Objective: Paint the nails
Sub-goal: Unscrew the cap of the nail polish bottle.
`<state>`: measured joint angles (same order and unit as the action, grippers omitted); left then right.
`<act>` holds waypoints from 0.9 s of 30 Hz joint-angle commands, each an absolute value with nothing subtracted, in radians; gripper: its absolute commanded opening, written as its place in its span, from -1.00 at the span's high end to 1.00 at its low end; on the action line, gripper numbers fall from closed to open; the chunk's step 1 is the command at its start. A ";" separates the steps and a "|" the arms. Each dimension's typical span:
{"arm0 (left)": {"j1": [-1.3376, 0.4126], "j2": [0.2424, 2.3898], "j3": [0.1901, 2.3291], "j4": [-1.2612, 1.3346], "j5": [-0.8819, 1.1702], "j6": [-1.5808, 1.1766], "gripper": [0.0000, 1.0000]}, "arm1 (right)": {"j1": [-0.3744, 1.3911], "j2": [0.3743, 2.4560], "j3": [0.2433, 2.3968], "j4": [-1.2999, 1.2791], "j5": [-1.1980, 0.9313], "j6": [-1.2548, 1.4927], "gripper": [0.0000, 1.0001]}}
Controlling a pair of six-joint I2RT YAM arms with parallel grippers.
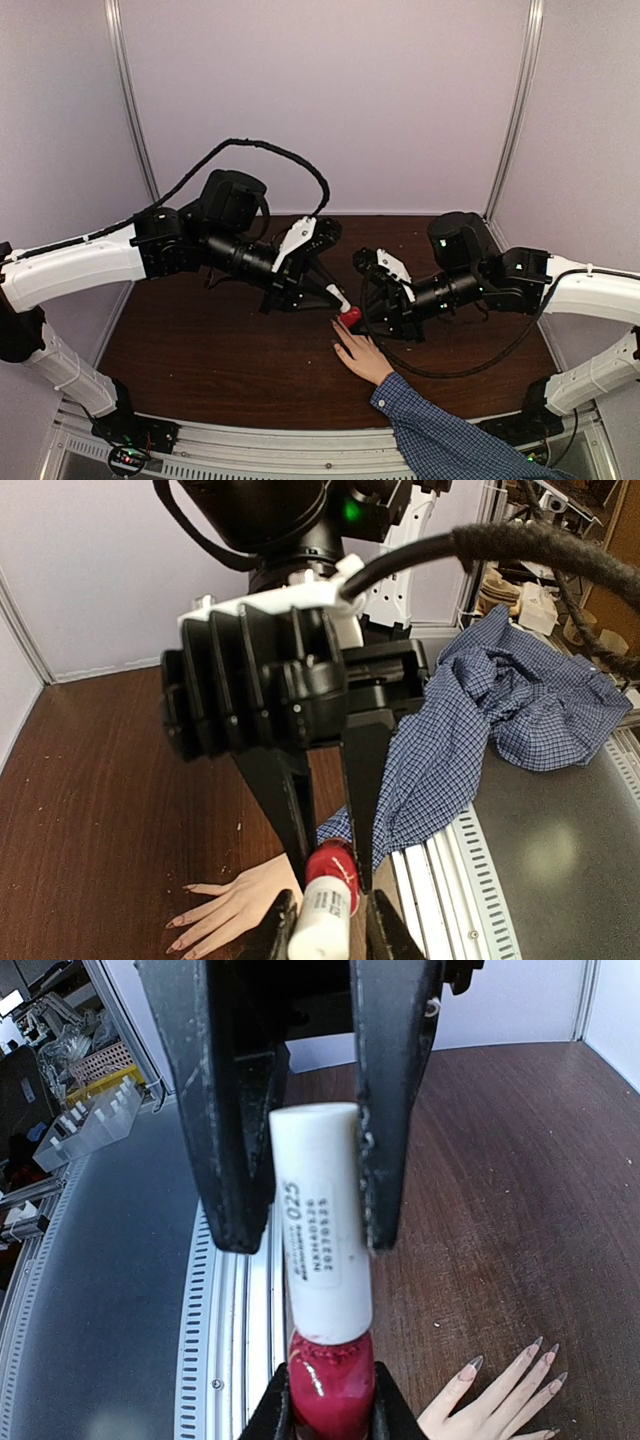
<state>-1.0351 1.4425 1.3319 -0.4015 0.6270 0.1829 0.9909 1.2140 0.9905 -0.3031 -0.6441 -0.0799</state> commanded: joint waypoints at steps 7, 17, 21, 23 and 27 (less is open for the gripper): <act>-1.043 1.451 1.350 -0.403 0.615 0.209 0.48 | 0.996 1.216 1.024 -0.293 -0.661 -0.086 1.00; -1.044 1.453 1.354 -0.404 0.615 0.210 0.64 | 0.997 1.213 1.024 -0.295 -0.657 -0.087 1.00; -1.047 1.456 1.356 -0.403 0.620 0.206 0.55 | 0.997 1.215 1.026 -0.296 -0.657 -0.087 1.00; -1.049 1.459 1.356 -0.402 0.615 0.207 0.51 | 0.997 1.215 1.026 -0.296 -0.658 -0.087 1.00; -1.052 1.466 1.358 -0.402 0.614 0.205 0.50 | 0.997 1.215 1.025 -0.296 -0.658 -0.087 1.00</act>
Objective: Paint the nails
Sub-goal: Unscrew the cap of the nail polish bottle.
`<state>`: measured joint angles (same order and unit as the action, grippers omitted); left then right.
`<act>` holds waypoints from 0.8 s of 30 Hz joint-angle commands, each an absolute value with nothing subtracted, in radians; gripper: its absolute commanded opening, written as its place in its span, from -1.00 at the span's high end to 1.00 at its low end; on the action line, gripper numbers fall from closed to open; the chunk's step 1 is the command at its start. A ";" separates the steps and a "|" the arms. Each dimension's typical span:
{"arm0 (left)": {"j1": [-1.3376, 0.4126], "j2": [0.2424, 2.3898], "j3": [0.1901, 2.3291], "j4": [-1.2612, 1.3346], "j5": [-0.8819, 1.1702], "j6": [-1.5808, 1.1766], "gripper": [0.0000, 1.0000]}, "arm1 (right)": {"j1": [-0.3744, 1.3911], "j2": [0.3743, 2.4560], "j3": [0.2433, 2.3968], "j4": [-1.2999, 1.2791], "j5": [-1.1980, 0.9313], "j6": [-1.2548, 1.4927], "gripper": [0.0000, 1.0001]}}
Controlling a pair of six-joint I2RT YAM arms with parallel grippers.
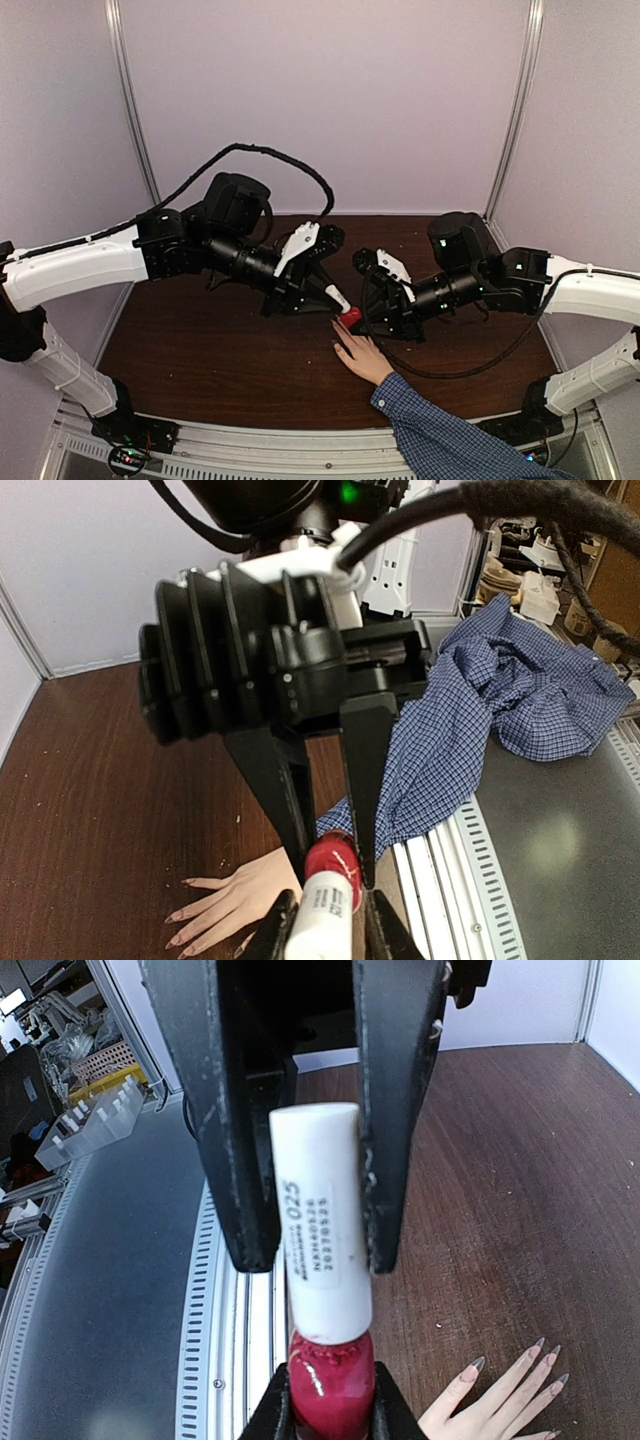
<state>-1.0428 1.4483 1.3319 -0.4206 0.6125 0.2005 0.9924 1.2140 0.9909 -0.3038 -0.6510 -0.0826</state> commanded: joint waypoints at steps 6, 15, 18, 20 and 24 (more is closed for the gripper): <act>-1.052 1.474 1.367 -0.403 0.614 0.206 0.58 | 0.998 1.215 1.023 -0.296 -0.657 -0.089 1.00; -1.052 1.458 1.365 -0.400 0.618 0.203 0.85 | 0.997 1.214 1.018 -0.295 -0.648 -0.091 1.00; -1.052 1.441 1.355 -0.387 0.605 0.194 0.90 | 0.997 1.212 1.016 -0.299 -0.642 -0.094 1.00; -1.051 1.431 1.349 -0.377 0.600 0.186 0.95 | 0.997 1.213 1.016 -0.302 -0.640 -0.095 1.00; -1.051 1.420 1.347 -0.369 0.588 0.175 1.00 | 0.997 1.218 1.017 -0.306 -0.625 -0.094 1.00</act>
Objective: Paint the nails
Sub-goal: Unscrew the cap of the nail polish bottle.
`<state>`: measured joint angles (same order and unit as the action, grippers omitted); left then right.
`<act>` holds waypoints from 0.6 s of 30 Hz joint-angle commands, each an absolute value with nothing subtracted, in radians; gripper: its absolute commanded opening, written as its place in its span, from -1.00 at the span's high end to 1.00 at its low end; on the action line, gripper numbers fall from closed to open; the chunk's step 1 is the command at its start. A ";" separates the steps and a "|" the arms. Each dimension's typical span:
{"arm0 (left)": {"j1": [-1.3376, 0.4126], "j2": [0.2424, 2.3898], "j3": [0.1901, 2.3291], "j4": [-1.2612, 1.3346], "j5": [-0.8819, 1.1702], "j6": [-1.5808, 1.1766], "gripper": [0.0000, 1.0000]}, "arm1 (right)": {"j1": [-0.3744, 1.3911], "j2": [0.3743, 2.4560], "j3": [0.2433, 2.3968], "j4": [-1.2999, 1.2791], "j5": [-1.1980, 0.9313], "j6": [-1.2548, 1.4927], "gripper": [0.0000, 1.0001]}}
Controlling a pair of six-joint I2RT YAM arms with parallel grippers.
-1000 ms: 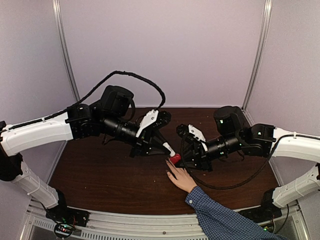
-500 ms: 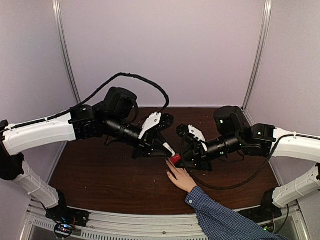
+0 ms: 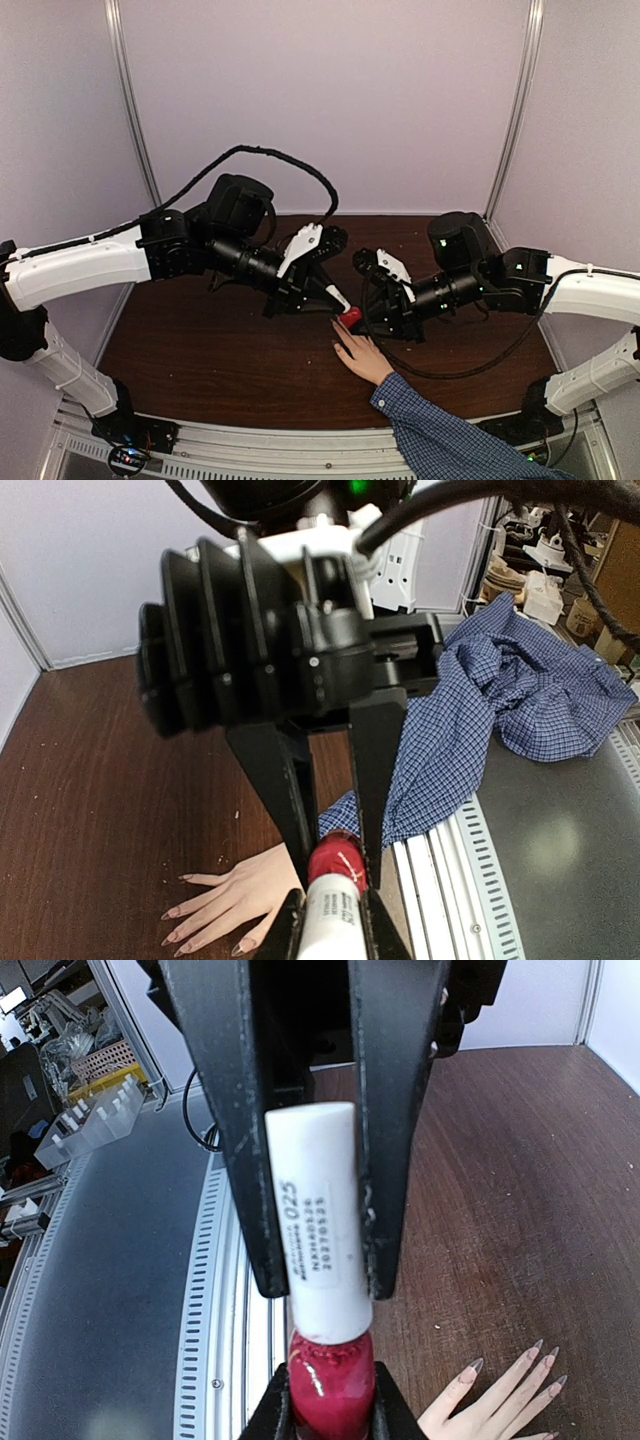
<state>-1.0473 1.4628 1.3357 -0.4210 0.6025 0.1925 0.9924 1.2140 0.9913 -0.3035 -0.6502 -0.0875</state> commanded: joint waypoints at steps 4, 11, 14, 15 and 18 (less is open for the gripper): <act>-1.052 1.417 1.349 -0.371 0.566 0.167 1.00 | 0.997 1.216 1.019 -0.314 -0.583 -0.093 1.00; -1.050 1.418 1.353 -0.374 0.536 0.152 1.00 | 0.997 1.213 1.014 -0.322 -0.558 -0.094 1.00; -1.049 1.417 1.354 -0.375 0.529 0.147 1.00 | 0.997 1.216 1.017 -0.328 -0.537 -0.095 1.00; -1.048 1.417 1.354 -0.375 0.525 0.143 1.00 | 0.997 1.216 1.017 -0.331 -0.527 -0.095 1.00; -1.044 1.417 1.356 -0.372 0.518 0.131 1.00 | 0.997 1.218 1.018 -0.337 -0.497 -0.097 1.00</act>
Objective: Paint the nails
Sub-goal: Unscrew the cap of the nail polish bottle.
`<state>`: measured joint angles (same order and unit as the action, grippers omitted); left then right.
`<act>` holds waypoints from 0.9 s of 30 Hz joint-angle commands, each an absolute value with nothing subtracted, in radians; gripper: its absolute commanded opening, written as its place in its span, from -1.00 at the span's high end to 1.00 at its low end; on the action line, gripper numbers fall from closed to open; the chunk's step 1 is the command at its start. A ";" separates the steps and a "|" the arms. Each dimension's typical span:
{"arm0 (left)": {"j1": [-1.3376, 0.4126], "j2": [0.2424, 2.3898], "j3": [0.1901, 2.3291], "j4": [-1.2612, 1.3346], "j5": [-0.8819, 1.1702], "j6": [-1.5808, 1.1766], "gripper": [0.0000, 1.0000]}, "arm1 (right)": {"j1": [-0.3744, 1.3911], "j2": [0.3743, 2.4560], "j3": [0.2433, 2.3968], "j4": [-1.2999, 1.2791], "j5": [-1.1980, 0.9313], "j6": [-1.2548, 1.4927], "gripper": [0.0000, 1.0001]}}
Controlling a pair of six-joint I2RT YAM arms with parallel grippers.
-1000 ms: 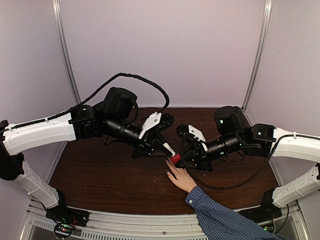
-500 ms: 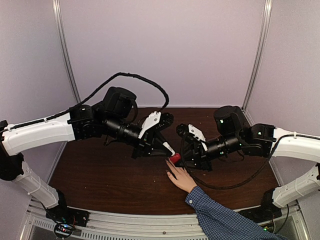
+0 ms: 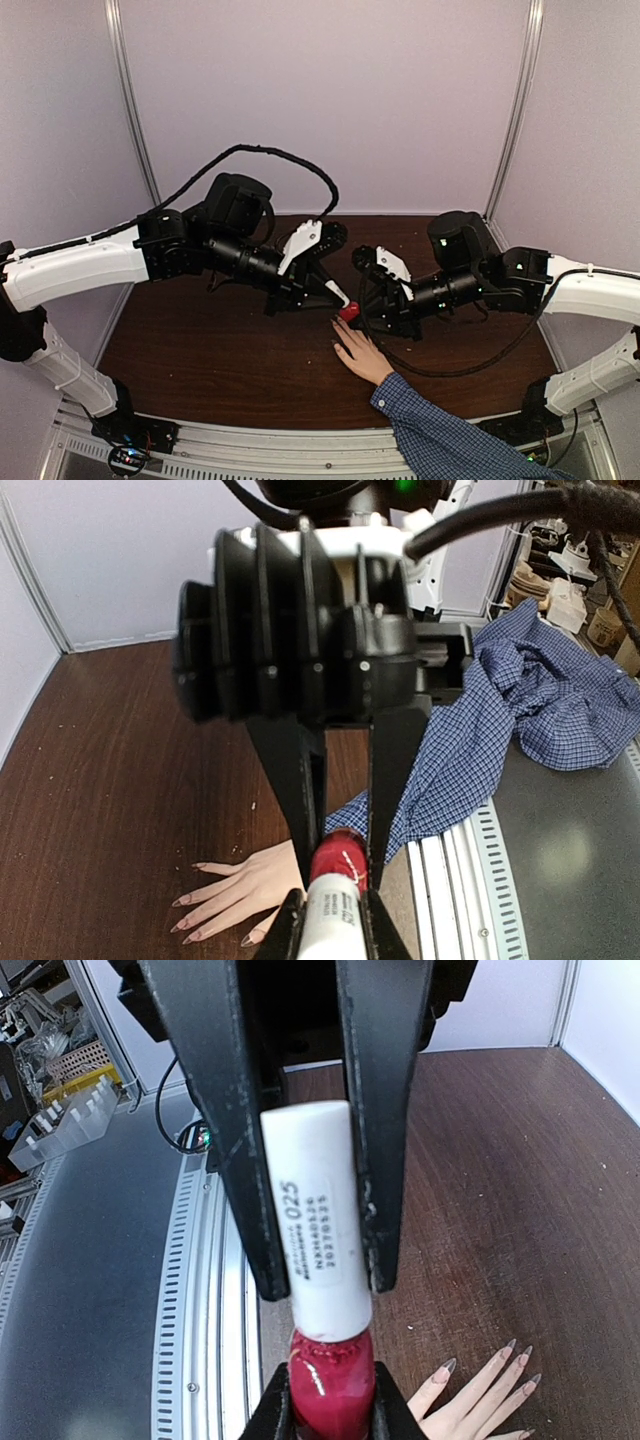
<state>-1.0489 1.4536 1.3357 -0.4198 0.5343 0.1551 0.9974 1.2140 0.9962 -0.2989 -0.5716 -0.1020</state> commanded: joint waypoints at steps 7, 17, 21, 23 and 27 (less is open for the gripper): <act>-1.018 1.411 1.341 -0.336 0.505 0.072 1.00 | 0.998 1.210 1.017 -0.342 -0.448 -0.098 1.00; -1.011 1.404 1.332 -0.328 0.495 0.061 1.00 | 0.997 1.226 1.027 -0.363 -0.392 -0.097 1.00; -1.011 1.408 1.337 -0.335 0.490 0.062 1.00 | 0.997 1.236 1.035 -0.382 -0.356 -0.097 1.00; -1.011 1.410 1.335 -0.336 0.486 0.058 1.00 | 0.997 1.235 1.035 -0.383 -0.339 -0.095 1.00; -1.010 1.413 1.335 -0.338 0.447 0.047 1.00 | 0.997 1.232 1.034 -0.382 -0.333 -0.095 1.00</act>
<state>-1.0199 1.4528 1.3354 -0.3836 0.4747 0.0662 1.0039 1.2274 1.0245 -0.3084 -0.4133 -0.1059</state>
